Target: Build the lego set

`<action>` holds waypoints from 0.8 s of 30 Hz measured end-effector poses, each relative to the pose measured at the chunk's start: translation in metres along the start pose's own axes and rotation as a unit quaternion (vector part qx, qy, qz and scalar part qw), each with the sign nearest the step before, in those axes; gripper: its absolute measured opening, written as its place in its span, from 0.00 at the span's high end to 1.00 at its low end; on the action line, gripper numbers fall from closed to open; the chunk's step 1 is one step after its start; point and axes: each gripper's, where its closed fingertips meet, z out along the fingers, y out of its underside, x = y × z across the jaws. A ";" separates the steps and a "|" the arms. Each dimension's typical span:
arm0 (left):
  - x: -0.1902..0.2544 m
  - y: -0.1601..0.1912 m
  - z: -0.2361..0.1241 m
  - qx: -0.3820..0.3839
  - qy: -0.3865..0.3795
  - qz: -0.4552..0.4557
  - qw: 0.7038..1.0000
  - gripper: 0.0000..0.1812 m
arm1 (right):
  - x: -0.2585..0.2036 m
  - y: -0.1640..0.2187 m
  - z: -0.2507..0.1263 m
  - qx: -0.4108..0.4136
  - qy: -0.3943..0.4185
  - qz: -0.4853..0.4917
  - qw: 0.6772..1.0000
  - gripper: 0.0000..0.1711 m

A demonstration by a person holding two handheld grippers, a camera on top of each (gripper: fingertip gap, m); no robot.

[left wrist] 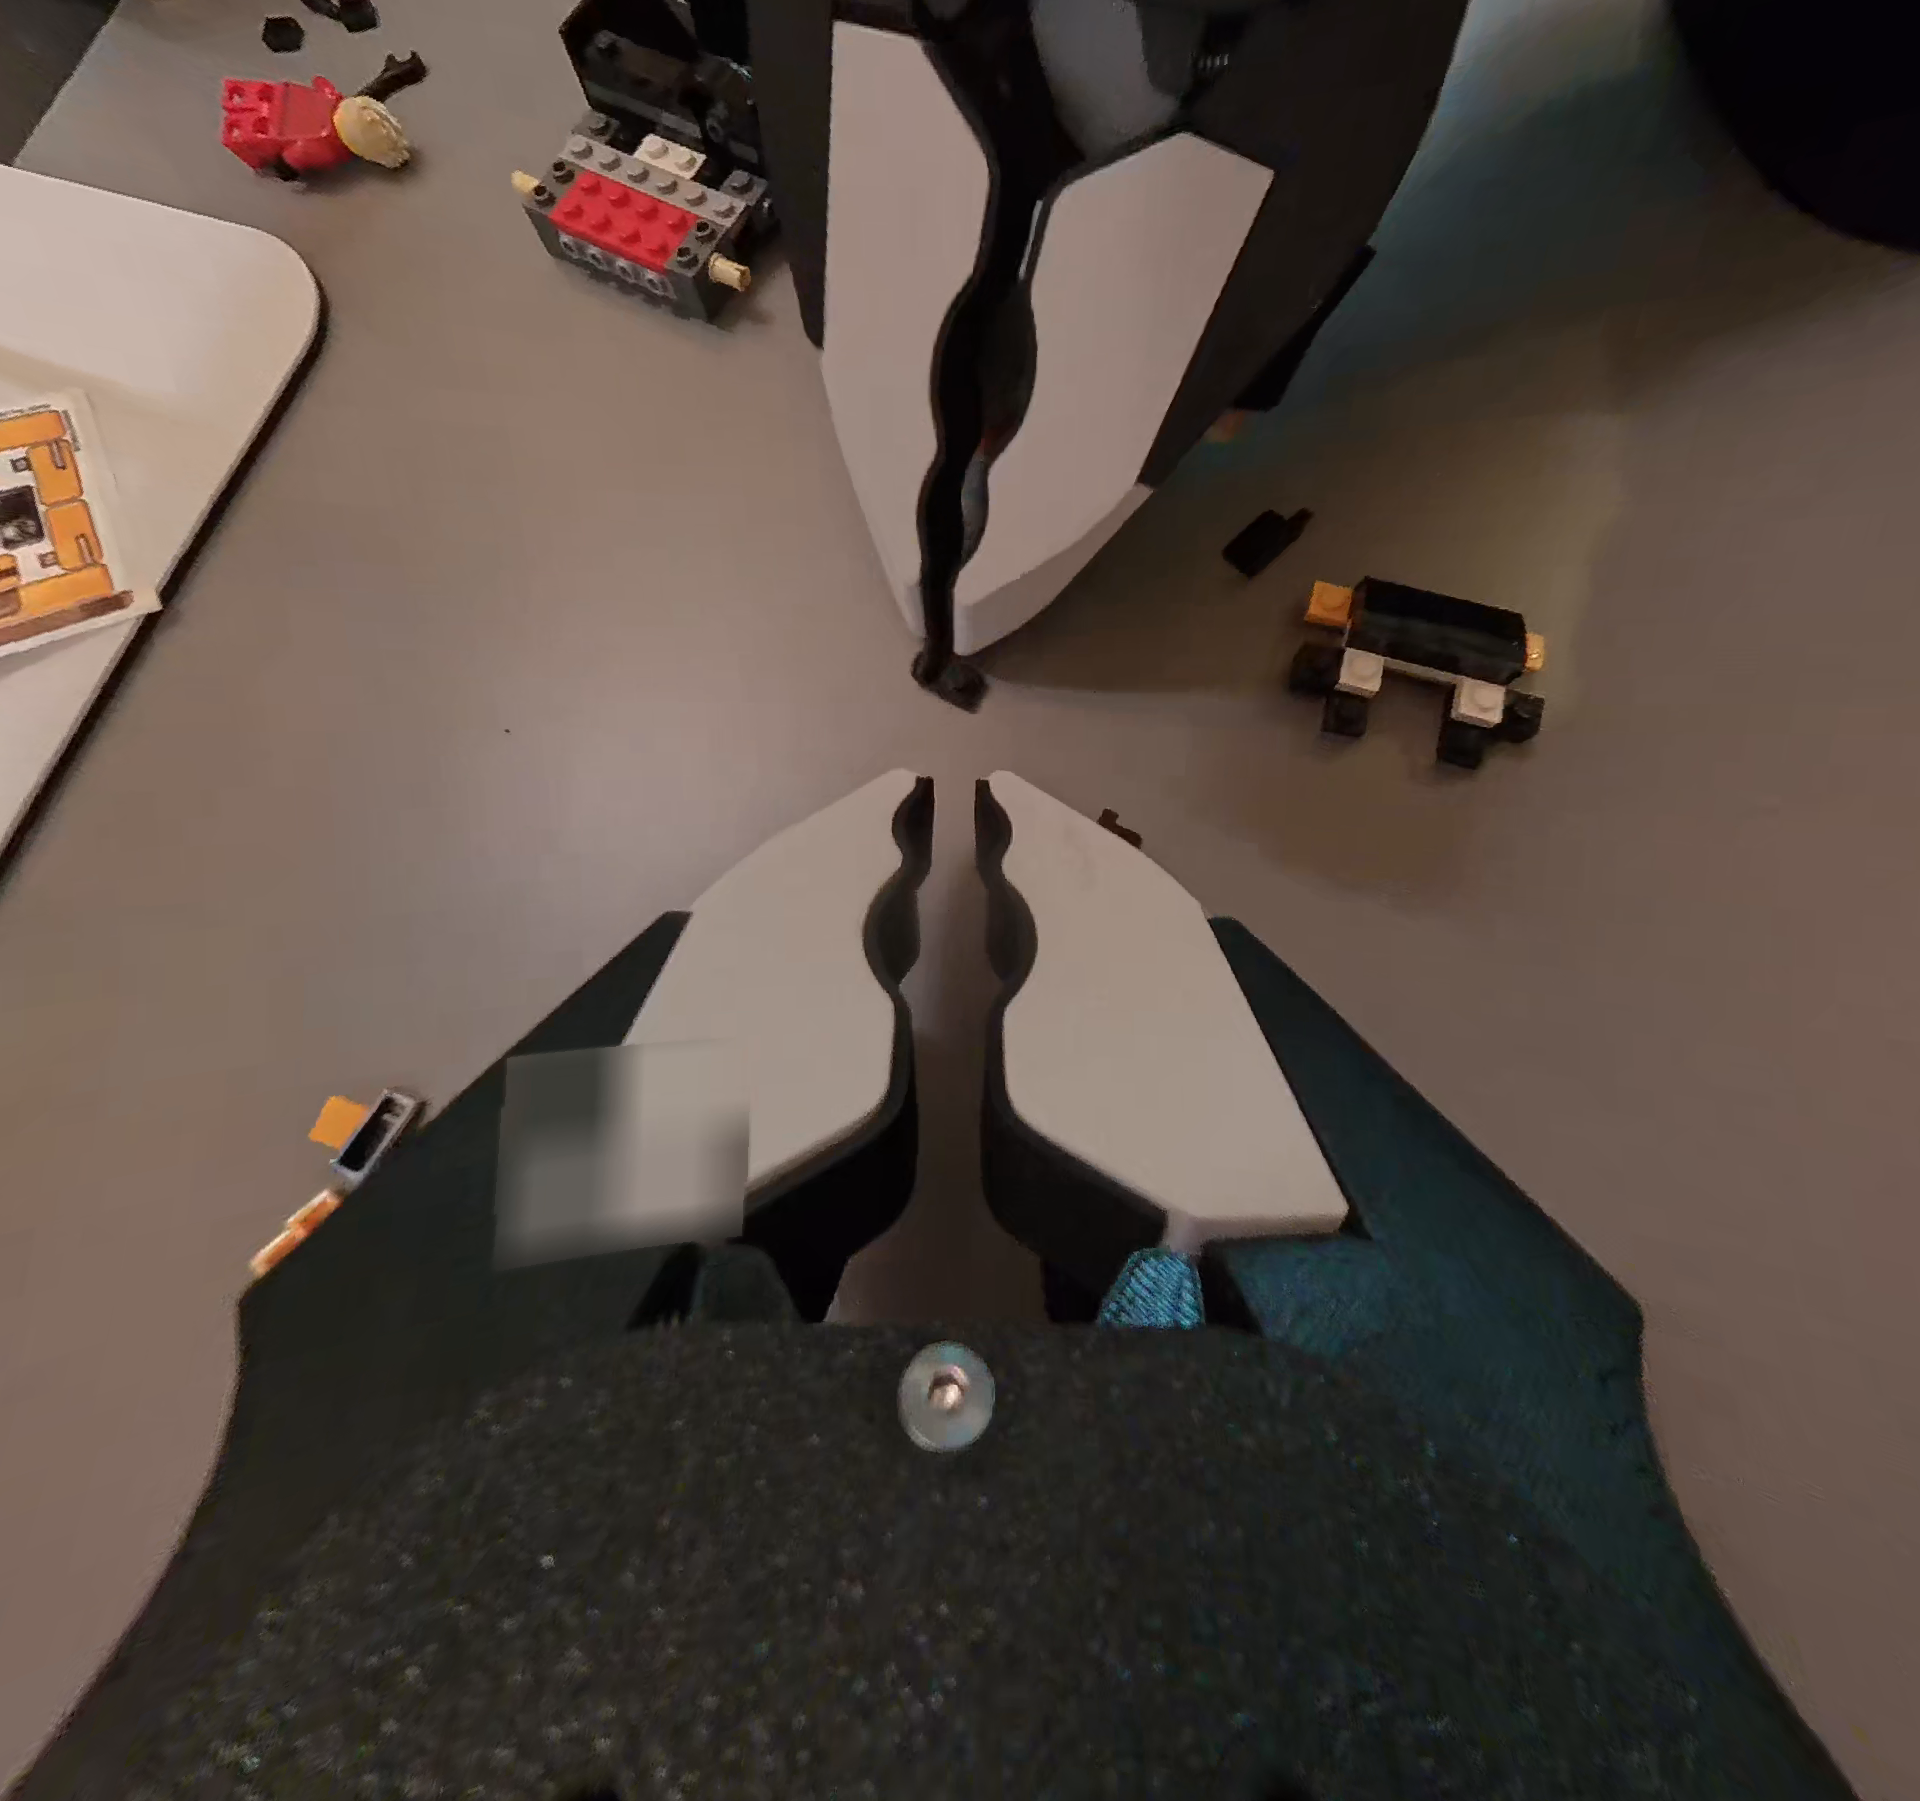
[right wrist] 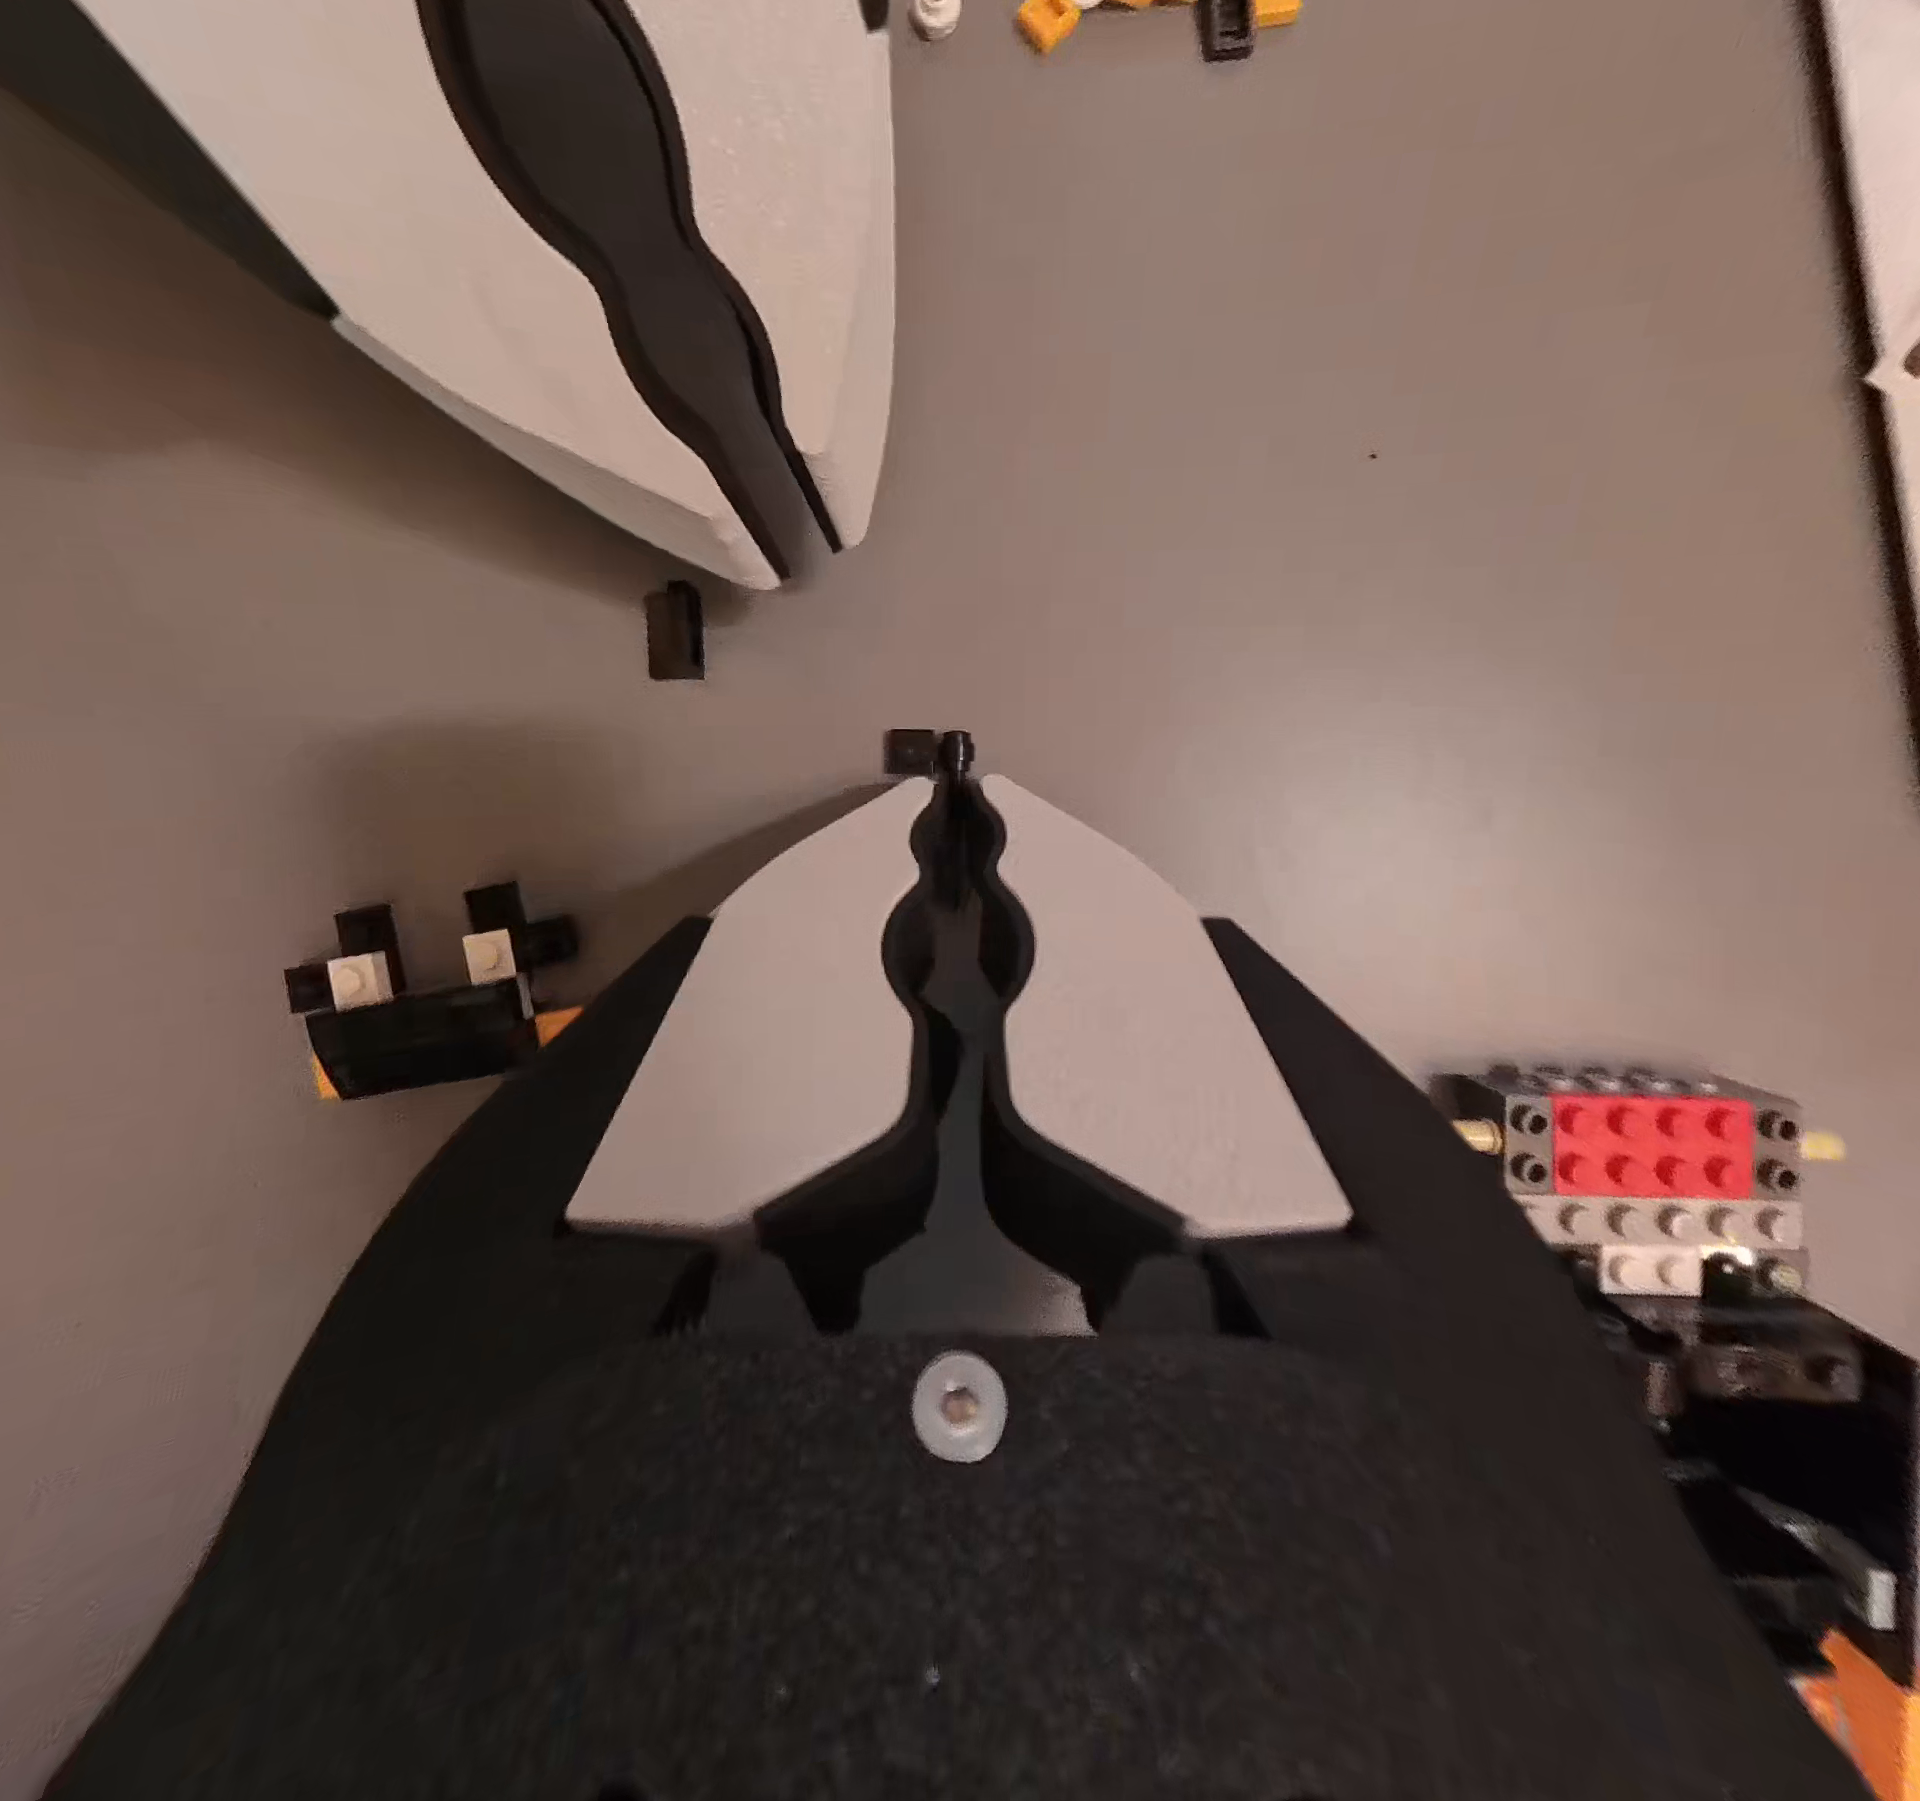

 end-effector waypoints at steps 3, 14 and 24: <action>0.007 0.000 0.000 0.003 0.023 -0.002 1.000 0.96 | -0.006 -0.002 -0.009 0.028 -0.010 -0.045 0.999 0.99; 0.070 -0.003 0.016 -0.028 0.124 0.045 0.991 0.95 | -0.048 0.028 -0.072 0.130 -0.039 -0.074 0.988 0.99; 0.094 0.001 0.025 -0.063 0.142 0.071 0.985 0.95 | -0.069 0.034 -0.081 0.142 -0.031 -0.084 0.986 0.99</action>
